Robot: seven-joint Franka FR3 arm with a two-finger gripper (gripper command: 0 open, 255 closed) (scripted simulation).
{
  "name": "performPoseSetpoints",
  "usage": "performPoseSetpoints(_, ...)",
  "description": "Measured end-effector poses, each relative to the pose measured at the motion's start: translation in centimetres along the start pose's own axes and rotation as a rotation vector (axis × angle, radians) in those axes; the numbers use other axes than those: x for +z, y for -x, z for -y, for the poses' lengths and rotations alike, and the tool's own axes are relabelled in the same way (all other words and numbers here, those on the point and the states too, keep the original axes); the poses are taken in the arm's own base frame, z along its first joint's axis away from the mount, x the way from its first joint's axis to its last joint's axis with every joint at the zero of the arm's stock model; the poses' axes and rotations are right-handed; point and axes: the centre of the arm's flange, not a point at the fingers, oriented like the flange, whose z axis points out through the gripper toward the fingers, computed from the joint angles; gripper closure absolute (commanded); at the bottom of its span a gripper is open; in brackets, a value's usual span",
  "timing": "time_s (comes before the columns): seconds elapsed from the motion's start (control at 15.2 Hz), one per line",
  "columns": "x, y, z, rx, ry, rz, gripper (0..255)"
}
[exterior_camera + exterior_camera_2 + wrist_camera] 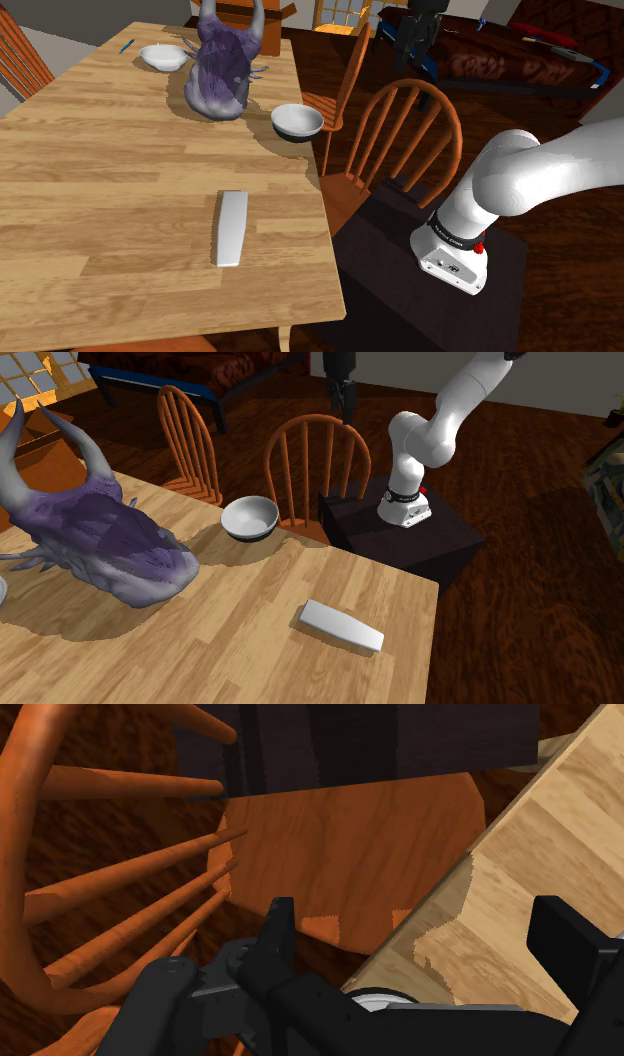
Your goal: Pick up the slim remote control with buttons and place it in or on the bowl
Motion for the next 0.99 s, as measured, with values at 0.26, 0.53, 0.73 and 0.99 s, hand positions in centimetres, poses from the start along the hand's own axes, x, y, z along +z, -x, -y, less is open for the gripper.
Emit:
performPoseSetpoints(0.26,1.5,0.1,2.2,0.033,-0.001,-0.006,0)
performPoseSetpoints(0.53,4.2,0.2,6.4,0.097,-0.002,-0.017,0)
performPoseSetpoints(0.73,6.8,0.0,9.8,0.148,-0.003,-0.026,0)
performPoseSetpoints(0.99,10.0,-0.7,14.0,0.217,-0.005,-0.038,0)
